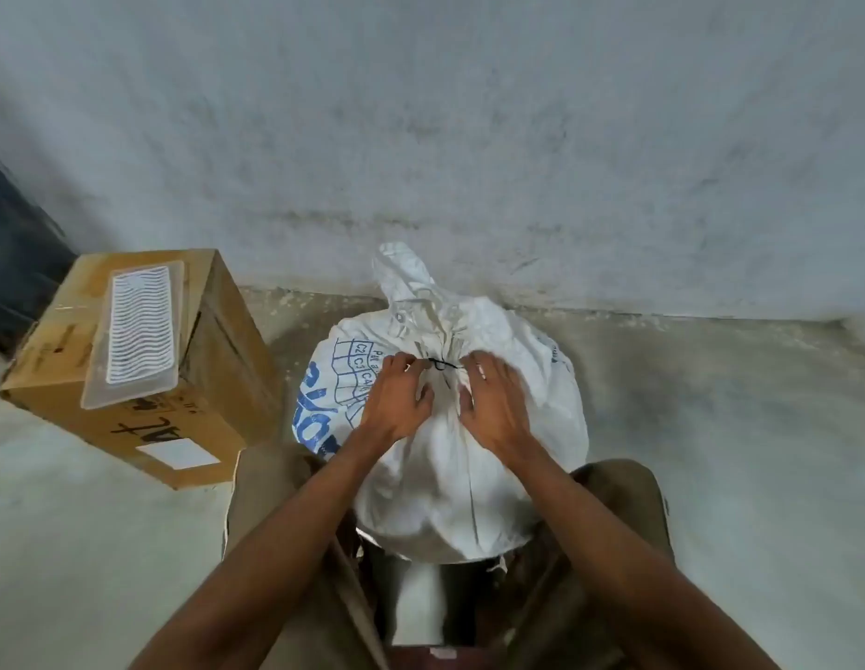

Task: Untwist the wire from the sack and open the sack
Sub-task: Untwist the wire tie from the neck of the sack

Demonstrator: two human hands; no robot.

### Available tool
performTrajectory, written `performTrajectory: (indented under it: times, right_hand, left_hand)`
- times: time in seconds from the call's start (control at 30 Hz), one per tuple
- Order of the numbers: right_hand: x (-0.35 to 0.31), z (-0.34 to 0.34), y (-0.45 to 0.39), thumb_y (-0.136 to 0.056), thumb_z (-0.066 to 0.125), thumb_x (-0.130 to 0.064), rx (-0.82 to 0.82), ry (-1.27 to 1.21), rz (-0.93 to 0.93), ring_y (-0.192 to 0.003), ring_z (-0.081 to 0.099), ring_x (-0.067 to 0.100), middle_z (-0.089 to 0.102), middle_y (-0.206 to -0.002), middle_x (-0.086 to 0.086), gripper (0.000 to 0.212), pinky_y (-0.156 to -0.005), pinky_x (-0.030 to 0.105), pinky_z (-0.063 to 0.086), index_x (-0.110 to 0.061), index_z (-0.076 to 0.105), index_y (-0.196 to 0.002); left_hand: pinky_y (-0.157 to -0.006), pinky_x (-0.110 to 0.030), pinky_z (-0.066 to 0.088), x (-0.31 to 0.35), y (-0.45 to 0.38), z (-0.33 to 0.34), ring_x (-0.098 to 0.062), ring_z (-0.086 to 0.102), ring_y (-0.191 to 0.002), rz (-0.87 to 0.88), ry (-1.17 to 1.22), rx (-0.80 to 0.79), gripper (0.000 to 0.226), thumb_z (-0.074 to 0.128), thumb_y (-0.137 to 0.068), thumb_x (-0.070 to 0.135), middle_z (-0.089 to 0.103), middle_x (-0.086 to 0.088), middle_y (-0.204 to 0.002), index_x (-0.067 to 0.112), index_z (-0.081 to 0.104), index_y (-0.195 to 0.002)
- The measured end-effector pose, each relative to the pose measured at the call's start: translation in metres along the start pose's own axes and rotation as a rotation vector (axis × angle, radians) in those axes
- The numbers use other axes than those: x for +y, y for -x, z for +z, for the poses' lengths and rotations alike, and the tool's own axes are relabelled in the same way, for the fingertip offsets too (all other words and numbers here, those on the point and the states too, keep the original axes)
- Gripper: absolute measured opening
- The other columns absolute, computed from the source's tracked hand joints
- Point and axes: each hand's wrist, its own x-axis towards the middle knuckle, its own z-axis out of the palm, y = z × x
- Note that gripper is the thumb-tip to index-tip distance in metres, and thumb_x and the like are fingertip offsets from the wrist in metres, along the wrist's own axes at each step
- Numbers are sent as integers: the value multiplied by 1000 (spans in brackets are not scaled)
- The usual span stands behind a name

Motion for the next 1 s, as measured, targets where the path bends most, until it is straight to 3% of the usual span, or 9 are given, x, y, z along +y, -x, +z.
performTrajectory:
  times: [0.07,0.23,0.33,0.43,0.63,0.73,0.8,0.9,1.0]
  right_hand:
    - [10,6,-21,-89,66,-22,44,63,44,-124,57,30,59,-137,10,45,-104,45,43,-11,61,-133]
    - [36,33,-64,-100,51,-47,-33,148,103,-129,51,29,49,-149,5,53,-102,49,36,-21,51,-146]
    - [47,52,-76,-102,44,-57,-24,97,87,-134,48,27,46,-151,4,56,-100,49,35,-27,49,-149]
    - [49,61,-83,-100,47,-58,-28,-10,140,-141,43,22,43,-153,-2,55,-102,50,34,-33,46,-149]
    - [46,78,-99,-89,65,-38,34,-36,180,-137,47,20,50,-146,-6,48,-101,49,41,-32,57,-136]
    - [48,82,-97,-88,72,-33,193,-17,153,-120,54,25,60,-131,-1,38,-93,44,44,-24,67,-124]
    - [49,85,-93,-87,74,-19,298,-42,51,-103,57,27,66,-113,2,24,-85,43,48,-17,72,-111]
    - [50,91,-89,-80,64,12,211,-260,-89,-84,62,26,65,-95,5,28,-72,40,54,-8,73,-96]
    - [53,91,-90,-75,55,14,55,-340,-95,-80,60,20,61,-96,3,35,-67,38,54,-8,72,-95]
  left_hand:
    - [-88,-39,52,-10,-19,6,-27,51,-115,-17,53,-6,43,59,-87,25,59,-9,-122,13,61,-128]
    - [-101,-34,46,-32,-57,29,-23,51,-122,-43,176,-37,41,59,-91,24,59,-4,-131,17,59,-132]
    - [-96,-25,48,-40,-67,46,-15,59,-113,-64,291,-25,36,63,-92,22,59,2,-127,20,64,-128]
    - [-86,-30,54,-41,-77,54,-14,65,-100,-65,255,-20,34,68,-88,30,60,5,-120,23,67,-121]
    - [-76,-30,56,-46,-92,52,-8,65,-79,-109,257,-71,21,81,-79,37,63,10,-101,33,72,-98]
    - [-74,-31,57,-48,-97,51,-3,63,-74,-115,259,-110,14,84,-77,34,62,12,-95,33,75,-87]
    - [-73,-33,57,-50,-100,50,-4,65,-72,-117,279,-124,16,86,-74,34,64,11,-94,32,75,-86]
    - [-74,-34,56,-49,-102,47,-6,65,-72,-81,264,-156,16,86,-75,32,66,9,-93,29,77,-87]
    - [-75,-36,56,-50,-106,44,-9,64,-77,-17,250,-220,15,85,-77,29,64,5,-96,24,78,-90]
